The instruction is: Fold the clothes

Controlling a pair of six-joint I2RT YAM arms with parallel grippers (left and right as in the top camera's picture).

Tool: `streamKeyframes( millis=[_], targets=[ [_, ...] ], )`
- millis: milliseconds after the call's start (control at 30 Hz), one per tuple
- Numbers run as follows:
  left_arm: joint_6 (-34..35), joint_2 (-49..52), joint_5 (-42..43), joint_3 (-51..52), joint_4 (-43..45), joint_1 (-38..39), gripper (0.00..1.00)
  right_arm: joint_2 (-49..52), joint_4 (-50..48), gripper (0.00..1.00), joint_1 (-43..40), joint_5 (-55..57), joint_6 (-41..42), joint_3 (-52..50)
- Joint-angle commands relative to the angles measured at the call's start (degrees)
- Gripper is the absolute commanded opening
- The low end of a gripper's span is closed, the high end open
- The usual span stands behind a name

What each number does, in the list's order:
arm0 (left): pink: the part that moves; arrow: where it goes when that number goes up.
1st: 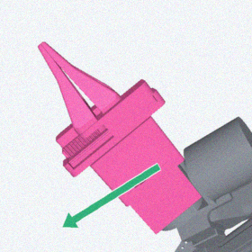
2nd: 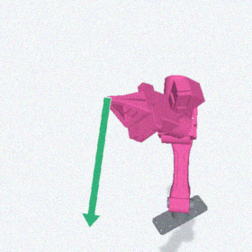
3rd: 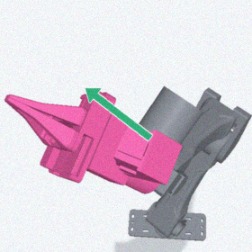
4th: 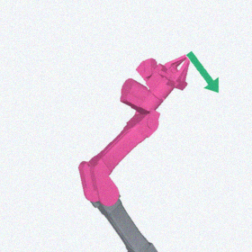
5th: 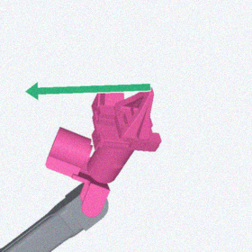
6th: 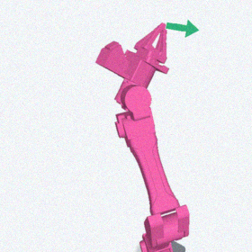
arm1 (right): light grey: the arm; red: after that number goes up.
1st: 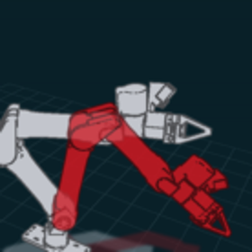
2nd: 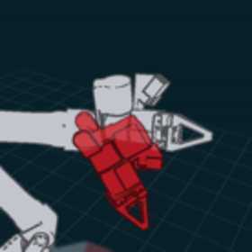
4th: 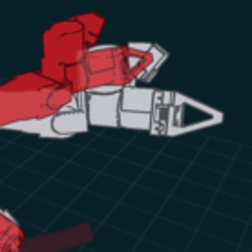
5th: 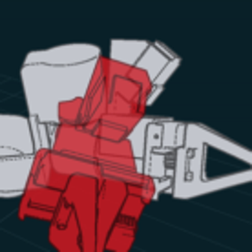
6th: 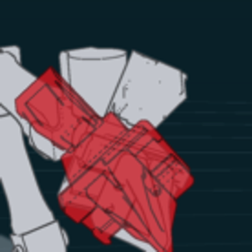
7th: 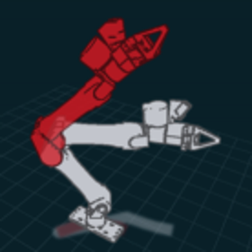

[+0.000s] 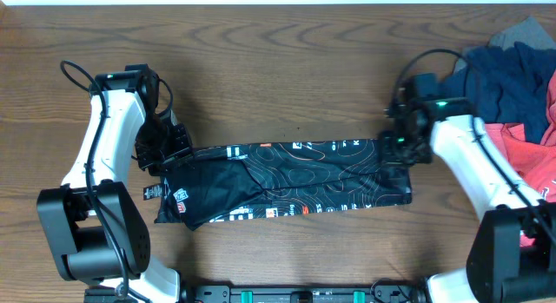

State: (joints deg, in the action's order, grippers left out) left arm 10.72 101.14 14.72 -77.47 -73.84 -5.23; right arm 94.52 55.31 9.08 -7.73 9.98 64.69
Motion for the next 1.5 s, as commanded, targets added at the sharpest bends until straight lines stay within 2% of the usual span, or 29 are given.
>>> streamKeyframes(
  millis=[0, 400, 1100, 1167, 1200, 1267, 1367, 1467],
  targets=[
    [0.5, -1.1, 0.3, 0.1, -0.2, 0.0, 0.48, -0.6, -1.0, 0.01, 5.2, -0.3, 6.1, 0.7],
    [0.5, -1.1, 0.3, 0.1, -0.2, 0.0, 0.49, 1.3, -8.7, 0.01, 18.1, -1.8, 13.8, 0.7],
    [0.5, -1.1, 0.3, 0.1, -0.4, 0.0, 0.49, 3.0, -15.6, 0.02, 27.6, -3.8, 13.6, 0.7],
    [0.5, -1.1, 0.3, 0.1, -0.4, 0.0, 0.49, 3.0, -17.2, 0.18, 28.2, -7.7, 9.6, 0.7],
    [0.5, -1.1, 0.3, 0.1, -0.4, 0.0, 0.49, 3.0, -18.3, 0.34, 28.5, -11.4, 5.8, 0.7],
    [0.5, -1.1, 0.3, 0.1, -0.4, 0.0, 0.49, 3.0, -19.7, 0.52, 29.0, -16.2, 0.0, 0.7],
    [0.5, -1.1, 0.2, 0.1, -0.4, 0.0, 0.49, 3.0, -20.4, 0.56, 29.1, -14.3, -0.9, 0.7],
    [0.5, -1.1, 0.2, 0.1, -0.4, 0.0, 0.49, 3.0, -19.7, 0.61, 28.7, -6.7, 0.6, 0.7]
  ],
)
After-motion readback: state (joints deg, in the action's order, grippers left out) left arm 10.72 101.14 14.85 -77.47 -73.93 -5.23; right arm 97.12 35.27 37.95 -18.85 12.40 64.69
